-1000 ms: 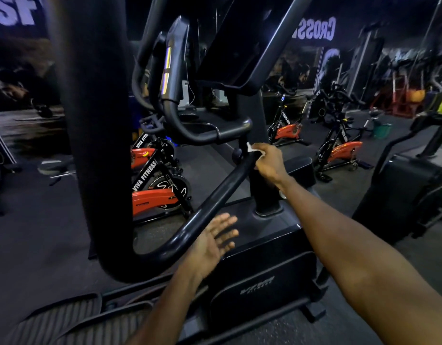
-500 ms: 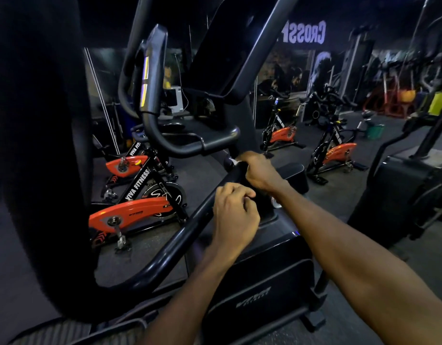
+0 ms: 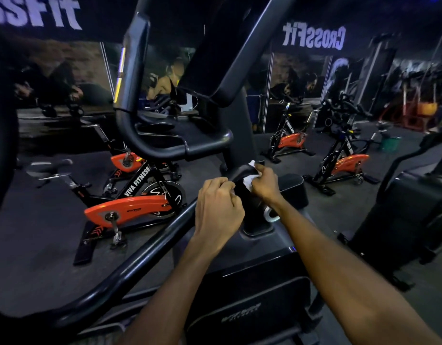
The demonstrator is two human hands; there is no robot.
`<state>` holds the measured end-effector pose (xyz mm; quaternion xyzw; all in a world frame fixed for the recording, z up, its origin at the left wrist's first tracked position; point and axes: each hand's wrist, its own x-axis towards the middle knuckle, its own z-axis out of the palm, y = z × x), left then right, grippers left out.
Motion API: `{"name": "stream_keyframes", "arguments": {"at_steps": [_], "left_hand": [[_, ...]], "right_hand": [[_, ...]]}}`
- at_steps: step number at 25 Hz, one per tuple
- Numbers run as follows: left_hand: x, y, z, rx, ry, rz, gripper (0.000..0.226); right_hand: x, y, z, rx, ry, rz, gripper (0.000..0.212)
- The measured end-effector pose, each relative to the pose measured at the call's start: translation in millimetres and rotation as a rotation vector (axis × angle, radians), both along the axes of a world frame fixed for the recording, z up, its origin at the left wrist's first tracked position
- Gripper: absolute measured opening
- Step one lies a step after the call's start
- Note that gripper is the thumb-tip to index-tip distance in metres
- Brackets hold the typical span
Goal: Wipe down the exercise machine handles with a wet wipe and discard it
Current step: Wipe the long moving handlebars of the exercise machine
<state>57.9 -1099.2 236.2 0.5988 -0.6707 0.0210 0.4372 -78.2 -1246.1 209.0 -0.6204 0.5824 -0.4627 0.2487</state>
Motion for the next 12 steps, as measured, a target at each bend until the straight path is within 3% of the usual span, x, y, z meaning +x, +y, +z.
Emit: {"name": "stream_keyframes", "arguments": {"at_steps": [5,8,12], "left_hand": [[3,-1,0,-0.002,0.012,0.005,0.029],[7,1,1,0.024,-0.003,0.012,0.033],[12,10,3,0.048,-0.024,0.011,0.035]], "right_hand": [[-6,0,2,0.125,-0.025,-0.040,0.021],[5,2,22,0.035,-0.028,0.031,0.028],[23,18,41,-0.169,0.365,0.251,0.041]]}}
